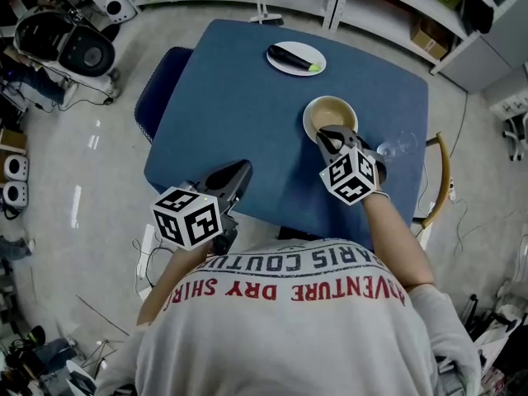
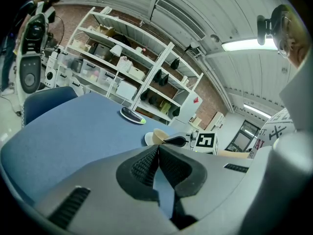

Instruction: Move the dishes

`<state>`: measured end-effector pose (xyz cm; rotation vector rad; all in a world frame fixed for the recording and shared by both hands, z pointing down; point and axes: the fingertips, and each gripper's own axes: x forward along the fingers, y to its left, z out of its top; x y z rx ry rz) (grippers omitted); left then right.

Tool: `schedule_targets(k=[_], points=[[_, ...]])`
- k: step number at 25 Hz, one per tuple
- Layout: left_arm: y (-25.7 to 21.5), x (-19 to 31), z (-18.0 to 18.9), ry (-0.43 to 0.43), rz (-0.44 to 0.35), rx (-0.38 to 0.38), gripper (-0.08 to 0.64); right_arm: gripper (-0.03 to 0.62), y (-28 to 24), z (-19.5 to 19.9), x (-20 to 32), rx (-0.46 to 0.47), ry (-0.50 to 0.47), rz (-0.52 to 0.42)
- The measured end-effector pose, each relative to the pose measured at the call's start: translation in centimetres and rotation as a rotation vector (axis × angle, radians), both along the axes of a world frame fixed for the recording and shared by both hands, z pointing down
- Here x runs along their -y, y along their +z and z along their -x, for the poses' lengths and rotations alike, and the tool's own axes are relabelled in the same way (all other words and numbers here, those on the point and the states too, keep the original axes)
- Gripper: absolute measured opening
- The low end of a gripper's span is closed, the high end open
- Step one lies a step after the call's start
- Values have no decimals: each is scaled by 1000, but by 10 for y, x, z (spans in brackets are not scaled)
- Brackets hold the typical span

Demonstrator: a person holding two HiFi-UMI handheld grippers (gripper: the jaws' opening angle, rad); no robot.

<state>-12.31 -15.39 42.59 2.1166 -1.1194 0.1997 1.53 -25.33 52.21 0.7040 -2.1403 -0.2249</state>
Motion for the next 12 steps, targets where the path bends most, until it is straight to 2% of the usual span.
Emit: schedule_targets(k=[12], points=[[-3,-29,28,-53,-11,-10,28,37,-22,42,-17,-23,-92,-81]])
